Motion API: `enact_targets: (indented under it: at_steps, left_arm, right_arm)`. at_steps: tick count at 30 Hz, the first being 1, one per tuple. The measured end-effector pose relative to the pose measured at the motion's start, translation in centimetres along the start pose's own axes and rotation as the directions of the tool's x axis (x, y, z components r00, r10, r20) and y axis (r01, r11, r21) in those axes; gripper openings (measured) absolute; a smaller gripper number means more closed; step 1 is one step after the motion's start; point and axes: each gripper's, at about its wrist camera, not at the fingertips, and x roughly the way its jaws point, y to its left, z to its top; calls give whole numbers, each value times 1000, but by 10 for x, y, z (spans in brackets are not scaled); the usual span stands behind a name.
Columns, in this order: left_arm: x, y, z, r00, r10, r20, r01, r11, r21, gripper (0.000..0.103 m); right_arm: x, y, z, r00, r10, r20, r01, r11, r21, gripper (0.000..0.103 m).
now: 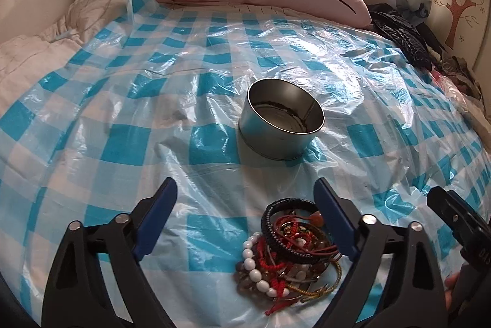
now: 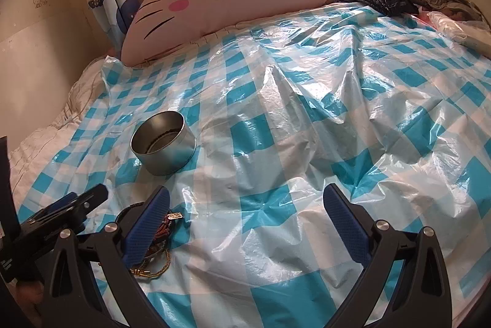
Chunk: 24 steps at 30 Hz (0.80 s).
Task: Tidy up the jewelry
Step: 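Lower the left gripper onto the black bracelet and close on it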
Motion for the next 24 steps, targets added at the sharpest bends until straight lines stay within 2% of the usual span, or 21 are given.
enact_targets:
  at_steps: [1, 3, 4, 6, 8, 11, 16, 19, 21, 24]
  left_arm:
    - [7, -3, 0, 1000, 3, -20, -3, 1000, 5, 72]
    - [20, -7, -2, 998, 3, -57, -1, 1000, 19, 54]
    - [26, -9, -4, 996, -5, -85, 7, 1000, 23, 49]
    - [35, -12, -11, 992, -22, -126, 28, 999, 43, 28]
    - [39, -15, -16, 989, -40, -146, 50, 997, 63, 15]
    - [35, -15, -14, 990, -62, -129, 69, 996, 53, 8]
    - [21, 19, -10, 987, -151, -57, 144, 982, -120, 0]
    - [13, 36, -10, 988, -156, -16, 150, 971, -185, 0]
    - [12, 41, -11, 986, -168, -8, 163, 967, -198, 0]
    - [19, 35, -11, 983, -180, -41, 170, 971, -170, 0]
  right_arm:
    - [-1, 1, 0, 1000, 7, 6, -7, 1000, -1, 96]
    - [-2, 3, -1, 1000, 20, 15, -19, 1000, -8, 96]
    - [-3, 2, 0, 999, 29, 29, -28, 1000, -11, 96]
    - [-4, 2, 0, 998, 39, 39, -39, 999, -11, 96]
    - [-4, 0, 1, 998, 53, 44, -53, 999, -1, 96]
    - [-4, -3, 1, 997, 66, 43, -66, 998, 16, 96]
    - [-2, -4, 1, 997, 70, 29, -71, 997, 23, 96]
    - [0, -1, 0, 997, 68, 18, -69, 998, 12, 96]
    - [1, -1, 0, 998, 67, 18, -68, 998, 7, 96]
    - [1, 0, -1, 998, 67, 15, -67, 998, 6, 96]
